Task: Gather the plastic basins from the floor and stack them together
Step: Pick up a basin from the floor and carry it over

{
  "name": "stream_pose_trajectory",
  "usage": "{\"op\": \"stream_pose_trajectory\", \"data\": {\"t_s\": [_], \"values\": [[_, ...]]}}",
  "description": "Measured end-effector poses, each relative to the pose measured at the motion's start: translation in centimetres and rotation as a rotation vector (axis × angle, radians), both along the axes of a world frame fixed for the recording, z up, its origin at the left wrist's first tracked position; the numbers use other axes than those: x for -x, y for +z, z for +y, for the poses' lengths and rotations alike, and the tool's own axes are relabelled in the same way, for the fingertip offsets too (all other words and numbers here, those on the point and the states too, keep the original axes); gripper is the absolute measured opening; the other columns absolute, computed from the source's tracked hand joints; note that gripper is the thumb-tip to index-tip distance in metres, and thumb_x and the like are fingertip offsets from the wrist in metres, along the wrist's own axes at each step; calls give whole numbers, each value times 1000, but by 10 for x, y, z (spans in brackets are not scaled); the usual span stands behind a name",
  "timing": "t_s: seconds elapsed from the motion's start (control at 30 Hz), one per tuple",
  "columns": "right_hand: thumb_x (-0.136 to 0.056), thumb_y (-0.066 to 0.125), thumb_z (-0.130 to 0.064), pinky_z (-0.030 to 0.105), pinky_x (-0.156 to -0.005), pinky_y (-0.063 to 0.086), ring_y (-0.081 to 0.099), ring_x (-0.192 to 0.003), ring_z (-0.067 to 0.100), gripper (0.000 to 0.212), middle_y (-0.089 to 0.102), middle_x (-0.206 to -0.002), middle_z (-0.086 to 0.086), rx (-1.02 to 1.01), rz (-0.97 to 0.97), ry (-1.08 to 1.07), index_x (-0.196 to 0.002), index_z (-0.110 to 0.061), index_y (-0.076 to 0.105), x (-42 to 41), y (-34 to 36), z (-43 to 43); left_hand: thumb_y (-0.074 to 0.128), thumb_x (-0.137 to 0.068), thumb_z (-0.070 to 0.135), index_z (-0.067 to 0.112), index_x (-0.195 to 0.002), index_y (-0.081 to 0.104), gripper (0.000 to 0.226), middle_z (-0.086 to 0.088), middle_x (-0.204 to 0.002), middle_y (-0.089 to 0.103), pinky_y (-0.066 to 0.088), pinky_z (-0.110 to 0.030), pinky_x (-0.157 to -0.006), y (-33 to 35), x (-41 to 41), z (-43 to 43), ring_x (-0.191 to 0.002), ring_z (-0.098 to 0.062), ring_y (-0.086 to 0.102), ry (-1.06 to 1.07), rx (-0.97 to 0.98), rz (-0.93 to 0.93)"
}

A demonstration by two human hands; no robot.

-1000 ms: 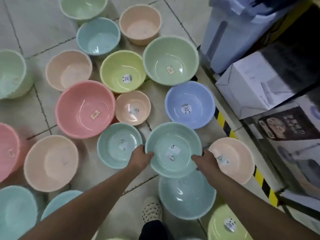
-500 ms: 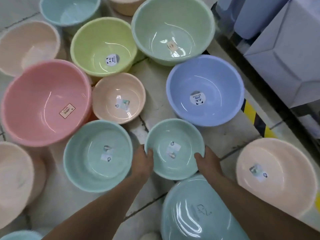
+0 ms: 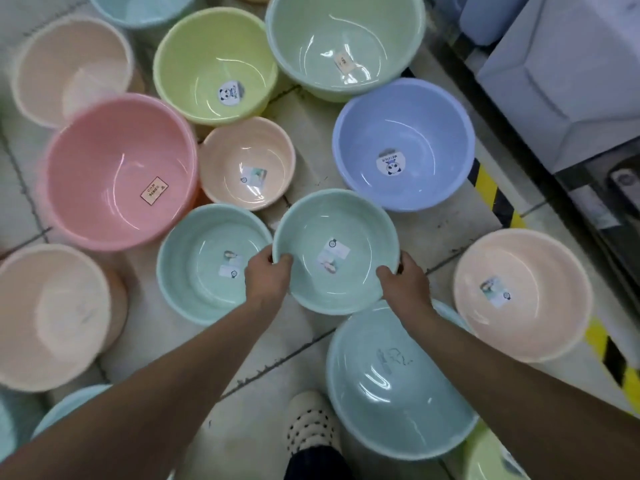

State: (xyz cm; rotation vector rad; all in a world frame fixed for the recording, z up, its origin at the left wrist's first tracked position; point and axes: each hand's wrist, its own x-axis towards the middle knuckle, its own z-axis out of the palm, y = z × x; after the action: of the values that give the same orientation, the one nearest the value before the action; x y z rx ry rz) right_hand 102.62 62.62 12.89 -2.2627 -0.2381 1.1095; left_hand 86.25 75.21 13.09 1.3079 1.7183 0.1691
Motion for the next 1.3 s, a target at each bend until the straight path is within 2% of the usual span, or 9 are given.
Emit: {"op": "stream_pose_trajectory", "data": {"t_s": [0.23,0.37,0.47,0.6,0.83,1.03,1.13,1.2,1.3], "values": [[-84,59,-23,40,-84,52,64,-95,30,20,69,-95,0,6,-20,-20,-103,-21,65,-43,151,-97,58,-87,18,10,-97,69,16,-7,-86,67,49,-32,-72,144,-45,-79,-83,-27,63,-166,31,16],[-85,60,-25,34,-81,50,63,-95,25,33,69,-101,0,41,-77,-63,-117,-18,66,-84,218,-207,56,-86,23,17,-92,66,14,-7,-85,68,53,-34,-72,206,-90,-179,-84,-29,65,-302,77,-55],[-83,59,-26,45,-85,57,67,-97,28,36,71,-105,4,78,-103,-133,-117,-17,65,-105,248,-313,56,-90,21,12,-91,69,16,-8,-82,67,49,-28,-61,233,-118,-273,-78,-27,61,-361,157,-115],[-88,57,-15,50,-82,60,64,-90,27,32,67,-106,10,112,-119,-222,-119,-11,64,-127,255,-453,60,-69,39,25,-72,67,16,-8,-87,75,60,-47,-81,221,-143,-400,-87,-29,71,-394,286,-217],[-92,52,-19,48,-81,61,66,-83,29,27,66,-103,7,125,-70,-340,-116,-13,62,-146,189,-642,56,-76,25,10,-71,64,18,-9,-71,64,61,-45,-68,157,-182,-582,-67,-27,60,-474,267,-202],[-87,59,-11,39,-72,59,66,-101,30,27,65,-100,2,34,49,-473,-113,-14,60,-160,66,-739,54,-64,30,18,-64,61,14,-15,-82,70,60,-52,-79,25,-214,-663,-87,-39,70,-529,271,-170],[-88,54,-5,45,-78,61,65,-102,31,33,62,-104,4,2,83,-529,-120,-12,56,-160,4,-765,56,-64,26,17,-65,61,10,-18,-86,71,59,-52,-80,-26,-225,-689,-91,-40,70,-527,279,-123],[-91,49,-3,46,-80,60,63,-93,27,32,60,-107,5,-23,75,-567,-120,-13,53,-159,-31,-779,61,-75,19,15,-74,63,5,-11,-85,69,59,-47,-82,-55,-232,-706,-88,-34,70,-576,256,-105],[-96,46,-1,30,-60,56,59,-75,12,23,58,-93,-1,-86,52,-665,-113,-16,50,-157,-65,-798,60,-86,12,11,-91,66,8,-8,-88,66,52,-31,-77,-87,-241,-727,-84,-28,63,-687,191,-113]]}}
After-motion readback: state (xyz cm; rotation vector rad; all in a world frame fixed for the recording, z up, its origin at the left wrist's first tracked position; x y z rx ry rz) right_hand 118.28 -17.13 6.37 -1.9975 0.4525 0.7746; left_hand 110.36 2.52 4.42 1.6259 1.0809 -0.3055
